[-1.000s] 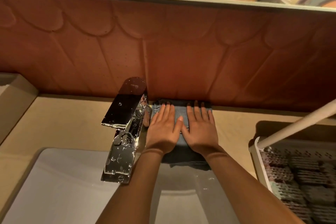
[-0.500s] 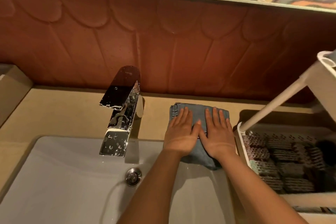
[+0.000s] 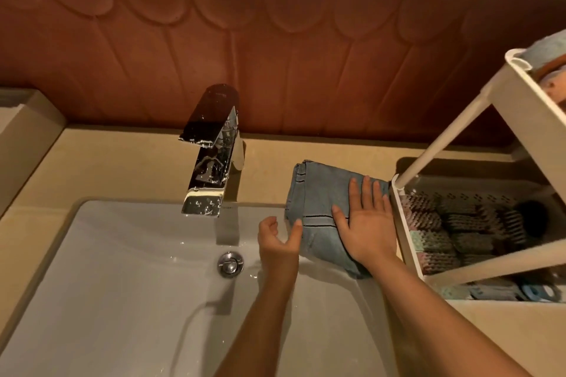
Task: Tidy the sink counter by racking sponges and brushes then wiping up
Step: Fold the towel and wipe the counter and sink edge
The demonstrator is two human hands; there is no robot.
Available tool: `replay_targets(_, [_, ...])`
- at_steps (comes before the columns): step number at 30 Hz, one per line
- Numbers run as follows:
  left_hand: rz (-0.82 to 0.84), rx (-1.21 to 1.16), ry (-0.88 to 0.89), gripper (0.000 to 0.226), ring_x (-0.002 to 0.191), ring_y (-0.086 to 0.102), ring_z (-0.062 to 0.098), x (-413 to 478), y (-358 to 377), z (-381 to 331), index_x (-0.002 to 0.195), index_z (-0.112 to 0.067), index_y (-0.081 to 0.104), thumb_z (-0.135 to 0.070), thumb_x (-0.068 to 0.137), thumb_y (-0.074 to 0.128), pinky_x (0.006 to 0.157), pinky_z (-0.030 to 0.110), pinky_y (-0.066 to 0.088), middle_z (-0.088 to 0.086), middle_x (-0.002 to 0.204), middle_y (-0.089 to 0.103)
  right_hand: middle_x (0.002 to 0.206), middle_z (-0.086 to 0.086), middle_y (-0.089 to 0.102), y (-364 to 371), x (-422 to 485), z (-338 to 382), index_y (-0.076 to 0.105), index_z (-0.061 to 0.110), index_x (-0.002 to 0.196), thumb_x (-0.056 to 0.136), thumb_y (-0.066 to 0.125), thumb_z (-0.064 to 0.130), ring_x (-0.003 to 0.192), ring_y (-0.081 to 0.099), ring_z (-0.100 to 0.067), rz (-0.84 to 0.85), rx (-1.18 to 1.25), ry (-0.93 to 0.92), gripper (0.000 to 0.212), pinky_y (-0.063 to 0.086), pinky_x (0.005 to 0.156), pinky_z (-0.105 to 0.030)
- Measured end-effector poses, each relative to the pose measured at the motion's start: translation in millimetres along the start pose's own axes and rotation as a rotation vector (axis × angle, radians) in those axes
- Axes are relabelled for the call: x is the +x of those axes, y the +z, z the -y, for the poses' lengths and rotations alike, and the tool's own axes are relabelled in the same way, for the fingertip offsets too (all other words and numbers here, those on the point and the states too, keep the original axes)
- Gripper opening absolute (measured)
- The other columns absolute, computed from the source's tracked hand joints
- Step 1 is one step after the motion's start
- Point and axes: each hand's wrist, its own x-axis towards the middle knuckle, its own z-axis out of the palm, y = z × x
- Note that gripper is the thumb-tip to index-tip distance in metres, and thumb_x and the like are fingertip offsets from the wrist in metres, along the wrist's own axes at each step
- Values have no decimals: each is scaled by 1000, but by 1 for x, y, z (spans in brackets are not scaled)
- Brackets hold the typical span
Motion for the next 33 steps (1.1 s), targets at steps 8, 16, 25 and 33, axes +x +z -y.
replay_targets(8, [253, -36, -20, 30, 95, 59, 17, 3, 16, -13, 106, -15, 50, -14, 83, 68, 85, 28, 47, 3, 105, 61, 157, -14, -1, 3, -19, -2, -1, 15, 149, 75, -11, 60, 146, -3, -28, 0, 6, -31, 88, -4, 117, -40])
replay_targets(16, [364, -47, -50, 34, 103, 60, 19, -33, 5, -4, 123, -11, 53, -12, 90, 58, 91, 30, 47, 4, 110, 62, 158, -12, -5, 3, -49, -10, -1, 16, 149, 79, -6, 59, 145, -8, -27, 14, 79, -58, 82, -7, 116, -39])
replay_targets(25, [465, 65, -52, 30, 98, 60, 15, -68, -13, -2, 119, -13, 53, -5, 89, 56, 71, 5, 46, 2, 108, 61, 157, -11, -2, 11, -98, -14, 7, 13, 149, 81, 1, 56, 146, -6, -27, 12, 90, -51, 80, -8, 115, -38])
replay_targets(33, [382, 81, -125, 49, 108, 52, 21, -92, -22, -10, 138, -11, 38, -7, 91, 52, 89, 29, 43, 10, 129, 53, 157, -14, -7, 4, -102, -16, 1, 13, 149, 80, -5, 56, 145, -10, -28, 96, 37, -105, 81, -7, 115, -39])
